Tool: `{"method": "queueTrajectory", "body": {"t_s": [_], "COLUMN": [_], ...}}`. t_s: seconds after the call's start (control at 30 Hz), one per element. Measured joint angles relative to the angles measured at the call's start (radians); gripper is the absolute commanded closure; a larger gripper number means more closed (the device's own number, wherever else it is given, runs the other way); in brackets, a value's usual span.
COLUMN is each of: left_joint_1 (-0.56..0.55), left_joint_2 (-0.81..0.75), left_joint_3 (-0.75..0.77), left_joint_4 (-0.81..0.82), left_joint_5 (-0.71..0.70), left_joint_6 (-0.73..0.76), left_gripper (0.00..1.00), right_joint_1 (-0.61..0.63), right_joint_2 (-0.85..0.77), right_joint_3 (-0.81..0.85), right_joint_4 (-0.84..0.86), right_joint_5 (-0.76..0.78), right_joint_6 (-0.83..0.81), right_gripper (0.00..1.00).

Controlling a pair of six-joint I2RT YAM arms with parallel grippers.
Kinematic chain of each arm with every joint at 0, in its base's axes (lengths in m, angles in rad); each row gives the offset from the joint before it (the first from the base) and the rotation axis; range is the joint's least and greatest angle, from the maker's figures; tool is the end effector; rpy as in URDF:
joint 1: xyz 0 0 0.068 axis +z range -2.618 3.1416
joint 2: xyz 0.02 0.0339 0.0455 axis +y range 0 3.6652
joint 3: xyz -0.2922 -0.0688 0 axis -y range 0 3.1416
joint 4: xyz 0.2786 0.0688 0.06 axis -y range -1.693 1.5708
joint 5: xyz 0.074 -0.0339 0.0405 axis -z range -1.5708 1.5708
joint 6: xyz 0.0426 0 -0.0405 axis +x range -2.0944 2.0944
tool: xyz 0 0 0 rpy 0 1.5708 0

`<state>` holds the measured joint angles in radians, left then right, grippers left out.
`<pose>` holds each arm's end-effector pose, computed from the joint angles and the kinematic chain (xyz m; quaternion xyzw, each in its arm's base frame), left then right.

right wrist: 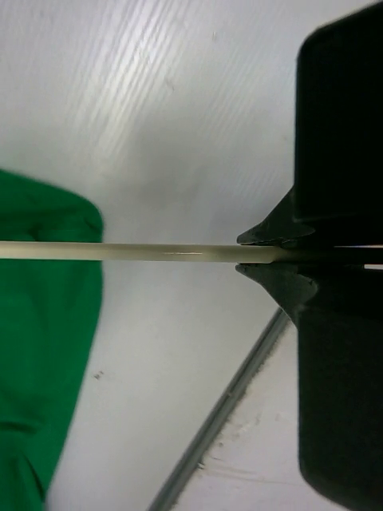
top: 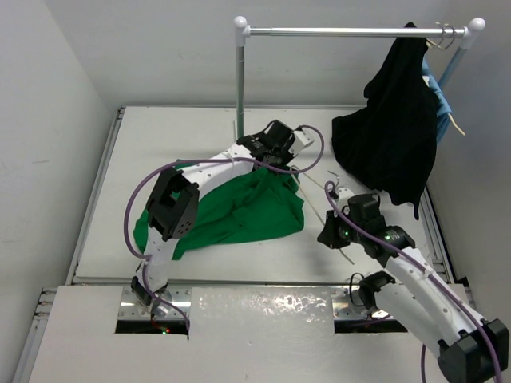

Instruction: Place the t-shirt on the hanger

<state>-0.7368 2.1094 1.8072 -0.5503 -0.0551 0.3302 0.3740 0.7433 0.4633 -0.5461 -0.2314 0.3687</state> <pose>0.3944 -0.3547 0.2510 0.4676 0.8107 -0.0457 0.3493 0.1523 0.0703 0.2070 -0.0445 0.9251 0.2313 0.2977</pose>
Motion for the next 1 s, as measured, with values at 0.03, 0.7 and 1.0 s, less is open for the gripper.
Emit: {"method": "queueTrajectory", "body": {"t_s": [0.03,0.7,1.0], "left_joint_1": [0.003,0.005,0.004], "left_joint_2": [0.0,0.0,-0.051], "left_joint_3": [0.001,-0.003,-0.113], "left_joint_4": [-0.001,-0.018,-0.012], "left_joint_5": [0.004,0.106,0.214], "left_joint_6": [0.0,0.0,0.016], "left_gripper": [1.0,1.0,1.0], "right_joint_1": [0.023,0.095,0.102], "right_joint_2": [-0.001,0.19,0.256], "right_joint_3": [-0.003,-0.102,-0.103], "right_joint_4": [0.001,0.264,0.388], "right_joint_5": [0.0,-0.041,-0.06], "right_joint_6": [0.009,0.129,0.175], "right_gripper": [1.0,1.0,1.0]}}
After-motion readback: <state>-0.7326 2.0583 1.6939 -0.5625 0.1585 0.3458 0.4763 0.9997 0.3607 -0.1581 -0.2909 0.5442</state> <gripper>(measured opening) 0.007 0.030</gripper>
